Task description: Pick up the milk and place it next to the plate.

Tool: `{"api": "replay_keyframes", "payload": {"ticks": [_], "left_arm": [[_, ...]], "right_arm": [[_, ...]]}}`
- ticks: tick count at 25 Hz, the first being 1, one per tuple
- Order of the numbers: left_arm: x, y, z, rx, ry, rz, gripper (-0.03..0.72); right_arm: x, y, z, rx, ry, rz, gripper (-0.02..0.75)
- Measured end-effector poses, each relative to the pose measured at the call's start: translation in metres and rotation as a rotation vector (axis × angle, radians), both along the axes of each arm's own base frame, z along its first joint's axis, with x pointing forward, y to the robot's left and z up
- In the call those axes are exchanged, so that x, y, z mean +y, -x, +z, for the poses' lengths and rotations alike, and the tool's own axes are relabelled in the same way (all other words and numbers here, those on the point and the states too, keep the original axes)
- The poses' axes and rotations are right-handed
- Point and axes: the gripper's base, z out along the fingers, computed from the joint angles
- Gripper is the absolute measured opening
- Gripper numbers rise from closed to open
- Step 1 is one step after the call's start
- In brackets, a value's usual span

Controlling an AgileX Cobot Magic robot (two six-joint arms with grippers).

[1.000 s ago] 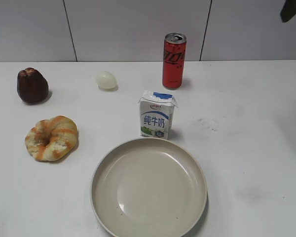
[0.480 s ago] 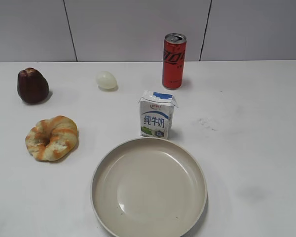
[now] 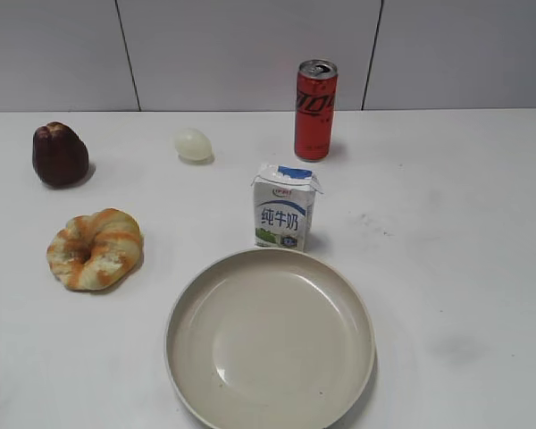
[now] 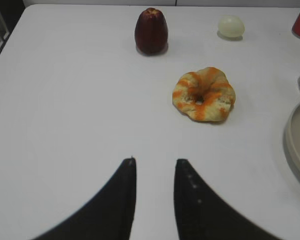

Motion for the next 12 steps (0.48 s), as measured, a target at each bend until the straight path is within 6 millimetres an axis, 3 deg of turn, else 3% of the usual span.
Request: {"api": "replay_keyframes", "payload": {"ticks": [12], "left_arm": [[0.0,0.0,0.0,0.0,0.0,0.0,0.207]], "right_arm": [[-0.0001,-0.0031,-0.001,0.014,-0.008,-0.007,0.557]]}}
